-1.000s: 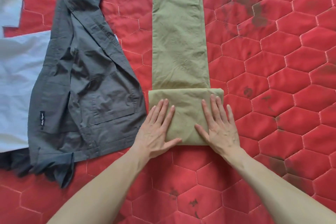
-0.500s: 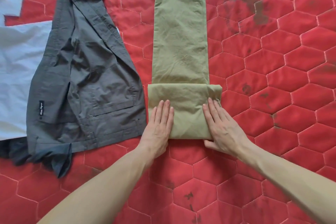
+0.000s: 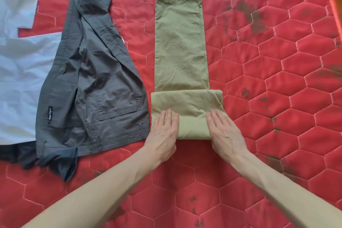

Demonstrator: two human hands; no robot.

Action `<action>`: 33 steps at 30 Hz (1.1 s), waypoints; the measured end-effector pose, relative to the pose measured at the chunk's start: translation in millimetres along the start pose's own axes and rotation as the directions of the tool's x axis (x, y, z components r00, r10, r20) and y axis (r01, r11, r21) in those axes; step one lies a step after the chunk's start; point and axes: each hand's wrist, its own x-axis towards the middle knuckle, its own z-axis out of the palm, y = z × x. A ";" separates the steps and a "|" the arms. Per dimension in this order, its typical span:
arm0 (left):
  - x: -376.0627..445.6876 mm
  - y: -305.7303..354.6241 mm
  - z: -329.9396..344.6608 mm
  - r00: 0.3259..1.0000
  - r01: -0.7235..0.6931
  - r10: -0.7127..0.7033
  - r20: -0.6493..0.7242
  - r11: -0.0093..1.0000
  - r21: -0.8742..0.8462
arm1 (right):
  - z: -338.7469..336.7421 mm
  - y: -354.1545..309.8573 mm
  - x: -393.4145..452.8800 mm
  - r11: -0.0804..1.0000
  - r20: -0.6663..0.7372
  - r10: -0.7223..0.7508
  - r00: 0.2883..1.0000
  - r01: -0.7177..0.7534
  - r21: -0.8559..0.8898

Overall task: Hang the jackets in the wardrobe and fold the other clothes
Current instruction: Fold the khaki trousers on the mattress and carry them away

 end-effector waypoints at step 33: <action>26.9 -51.2 9.5 0.898 -0.060 -0.416 -0.142 0.204 -0.977 | 23.9 -4.9 70.8 0.290 -0.242 0.745 0.621 0.024 0.957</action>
